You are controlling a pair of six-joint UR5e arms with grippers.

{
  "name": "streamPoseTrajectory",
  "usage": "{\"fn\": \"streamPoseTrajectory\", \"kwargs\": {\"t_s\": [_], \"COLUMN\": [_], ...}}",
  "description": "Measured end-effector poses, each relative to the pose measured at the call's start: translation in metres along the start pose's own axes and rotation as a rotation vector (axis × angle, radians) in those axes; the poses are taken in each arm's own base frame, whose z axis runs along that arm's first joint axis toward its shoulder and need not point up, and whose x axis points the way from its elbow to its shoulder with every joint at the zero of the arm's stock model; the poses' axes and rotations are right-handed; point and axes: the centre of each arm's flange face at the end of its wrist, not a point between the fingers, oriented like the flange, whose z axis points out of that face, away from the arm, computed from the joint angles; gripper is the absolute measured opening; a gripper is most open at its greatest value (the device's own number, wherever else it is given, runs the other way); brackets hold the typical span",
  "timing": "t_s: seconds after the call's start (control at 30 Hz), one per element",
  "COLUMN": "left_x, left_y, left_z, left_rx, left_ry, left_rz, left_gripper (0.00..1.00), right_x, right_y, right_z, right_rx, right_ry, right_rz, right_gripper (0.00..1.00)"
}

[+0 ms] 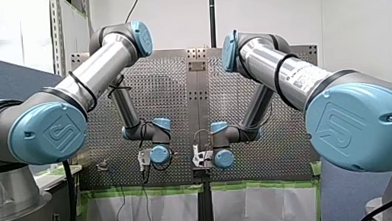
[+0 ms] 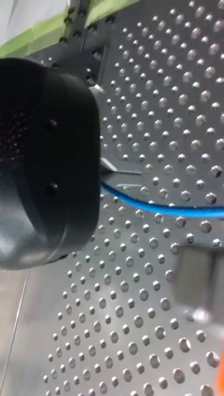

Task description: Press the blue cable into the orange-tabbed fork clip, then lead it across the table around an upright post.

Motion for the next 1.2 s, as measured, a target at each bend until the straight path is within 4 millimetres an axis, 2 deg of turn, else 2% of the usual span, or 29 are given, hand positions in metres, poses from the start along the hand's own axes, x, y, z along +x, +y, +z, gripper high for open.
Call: {"fn": "streamPoseTrajectory", "kwargs": {"t_s": [0.27,0.43,0.8,1.2], "left_x": [0.0,-0.015,-0.062,-0.12], "left_y": [0.0,-0.009,-0.033,-0.047], "left_z": [-0.007,-0.014,-0.036,-0.057], "left_rx": [-0.01,0.001,0.031,0.027], "left_ry": [0.047,0.057,0.059,0.03], "left_rz": [0.037,0.048,0.063,0.058], "left_gripper": [0.0,0.0,0.0,0.0], "right_x": [-0.001,0.008,0.067,0.137], "right_y": [0.002,0.003,-0.003,-0.007], "right_z": [-0.002,-0.004,-0.007,-0.017], "right_rx": [-0.004,-0.006,0.003,0.009], "right_ry": [-0.02,-0.036,0.01,0.061], "right_rz": [-0.017,-0.041,-0.045,-0.046], "right_gripper": [0.0,0.0,0.0,0.0]}}
